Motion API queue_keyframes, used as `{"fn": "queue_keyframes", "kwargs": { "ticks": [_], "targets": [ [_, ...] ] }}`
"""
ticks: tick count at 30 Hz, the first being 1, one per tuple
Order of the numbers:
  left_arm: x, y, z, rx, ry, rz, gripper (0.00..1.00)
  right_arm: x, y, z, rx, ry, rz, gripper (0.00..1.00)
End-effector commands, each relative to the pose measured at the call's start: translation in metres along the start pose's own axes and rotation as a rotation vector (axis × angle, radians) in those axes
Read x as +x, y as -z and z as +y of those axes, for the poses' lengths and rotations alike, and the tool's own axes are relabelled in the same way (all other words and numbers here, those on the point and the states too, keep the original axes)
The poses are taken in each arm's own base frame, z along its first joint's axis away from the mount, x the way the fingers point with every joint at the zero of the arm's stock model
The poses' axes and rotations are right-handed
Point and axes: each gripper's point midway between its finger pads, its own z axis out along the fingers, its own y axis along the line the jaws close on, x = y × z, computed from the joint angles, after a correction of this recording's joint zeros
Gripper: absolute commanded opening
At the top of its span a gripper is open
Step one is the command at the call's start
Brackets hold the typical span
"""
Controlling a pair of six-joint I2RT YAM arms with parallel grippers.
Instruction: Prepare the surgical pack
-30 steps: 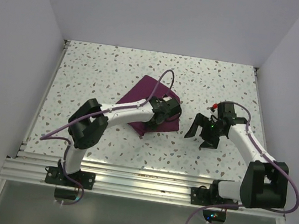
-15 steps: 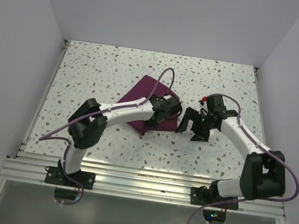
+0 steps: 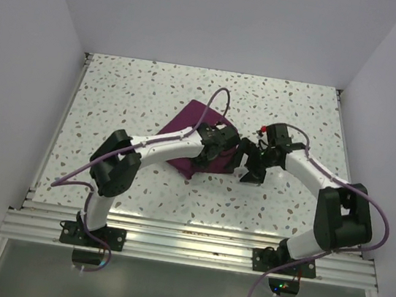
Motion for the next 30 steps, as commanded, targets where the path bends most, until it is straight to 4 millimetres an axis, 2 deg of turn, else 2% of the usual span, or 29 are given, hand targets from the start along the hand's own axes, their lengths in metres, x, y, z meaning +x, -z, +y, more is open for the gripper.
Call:
{"fn": "queue_keyframes", "kwargs": {
  "ticks": [1,6,10,13,16,18,22,26,30],
  "targets": [
    [-0.03,0.027,0.01,0.023,0.052,-0.089,0.0,-0.02,-0.002,0.037,-0.15,-0.039,-0.027,0.85],
    [-0.042,0.044,0.015,0.047,0.075,-0.131,0.0,-0.036,-0.009,0.055,-0.205,-0.06,-0.025,0.81],
    [-0.044,0.048,0.016,0.054,0.074,-0.139,0.0,-0.048,-0.013,0.065,-0.226,-0.075,-0.025,0.77],
    [-0.045,0.051,0.016,0.061,0.074,-0.143,0.0,-0.054,-0.019,0.072,-0.266,-0.117,-0.023,0.67],
    [-0.048,0.055,0.016,0.071,0.081,-0.159,0.0,-0.06,-0.026,0.08,-0.297,-0.132,-0.033,0.51],
    [-0.05,0.057,0.015,0.08,0.078,-0.169,0.0,-0.063,-0.029,0.082,-0.307,-0.14,-0.035,0.46],
    [-0.053,0.06,0.016,0.087,0.082,-0.179,0.0,-0.065,-0.037,0.088,-0.322,-0.142,-0.022,0.25],
    [-0.055,0.063,0.014,0.111,0.08,-0.192,0.0,-0.066,-0.048,0.093,-0.329,-0.15,-0.01,0.21],
    [-0.06,0.067,0.011,0.131,0.078,-0.211,0.0,-0.066,-0.052,0.11,-0.384,-0.139,-0.003,0.15]
  ]
}}
